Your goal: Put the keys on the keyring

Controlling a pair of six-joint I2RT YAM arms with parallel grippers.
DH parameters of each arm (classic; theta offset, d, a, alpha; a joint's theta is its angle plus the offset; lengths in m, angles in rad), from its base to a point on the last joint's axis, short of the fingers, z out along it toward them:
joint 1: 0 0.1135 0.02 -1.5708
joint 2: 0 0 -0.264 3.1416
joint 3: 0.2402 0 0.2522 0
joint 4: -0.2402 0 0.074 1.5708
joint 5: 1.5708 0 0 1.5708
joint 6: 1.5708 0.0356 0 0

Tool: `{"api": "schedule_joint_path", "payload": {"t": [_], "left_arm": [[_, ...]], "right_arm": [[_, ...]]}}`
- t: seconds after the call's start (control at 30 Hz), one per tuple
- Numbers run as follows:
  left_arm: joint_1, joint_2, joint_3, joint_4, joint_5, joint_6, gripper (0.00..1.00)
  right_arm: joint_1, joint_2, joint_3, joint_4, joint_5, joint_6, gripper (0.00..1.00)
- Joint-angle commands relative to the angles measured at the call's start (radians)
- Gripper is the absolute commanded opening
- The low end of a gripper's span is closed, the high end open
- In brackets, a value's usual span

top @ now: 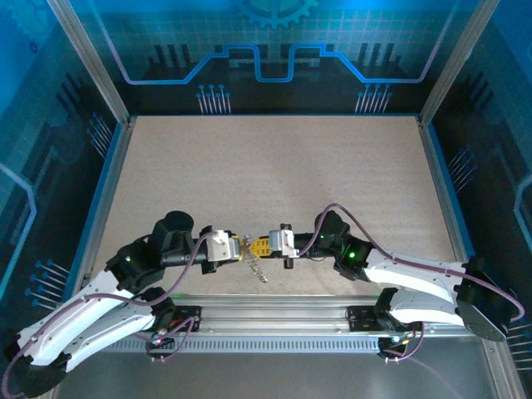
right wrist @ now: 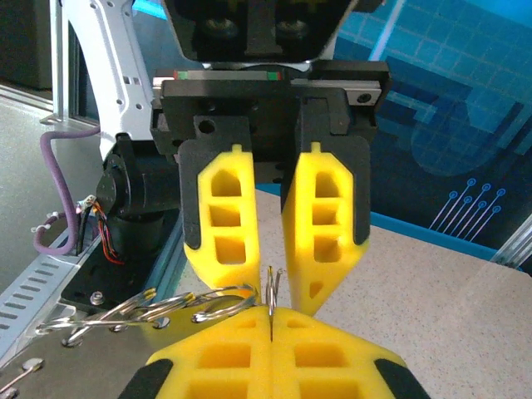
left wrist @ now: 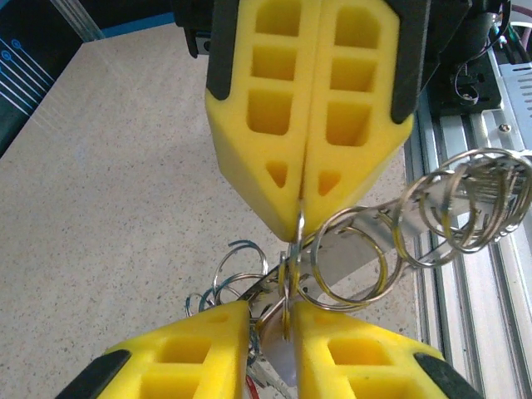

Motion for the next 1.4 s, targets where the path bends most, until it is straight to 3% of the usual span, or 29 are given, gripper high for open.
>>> {"api": "schedule_joint_path", "payload": {"t": [0.0, 0.6, 1.13, 1.37], "left_arm": [[0.015, -0.004, 0.040, 0.025, -0.010, -0.014, 0.22], [0.043, -0.011, 0.044, 0.039, 0.139, -0.027, 0.20], [0.046, -0.029, 0.044, 0.050, 0.176, -0.074, 0.22], [0.046, -0.030, 0.038, 0.059, 0.190, -0.087, 0.28]], "right_arm": [[0.011, -0.009, 0.022, 0.034, -0.013, -0.004, 0.00], [0.011, -0.022, 0.009, 0.023, 0.026, -0.015, 0.00], [0.011, -0.017, 0.017, 0.018, 0.025, -0.017, 0.00], [0.011, -0.013, 0.019, 0.018, 0.025, -0.018, 0.00]]}}
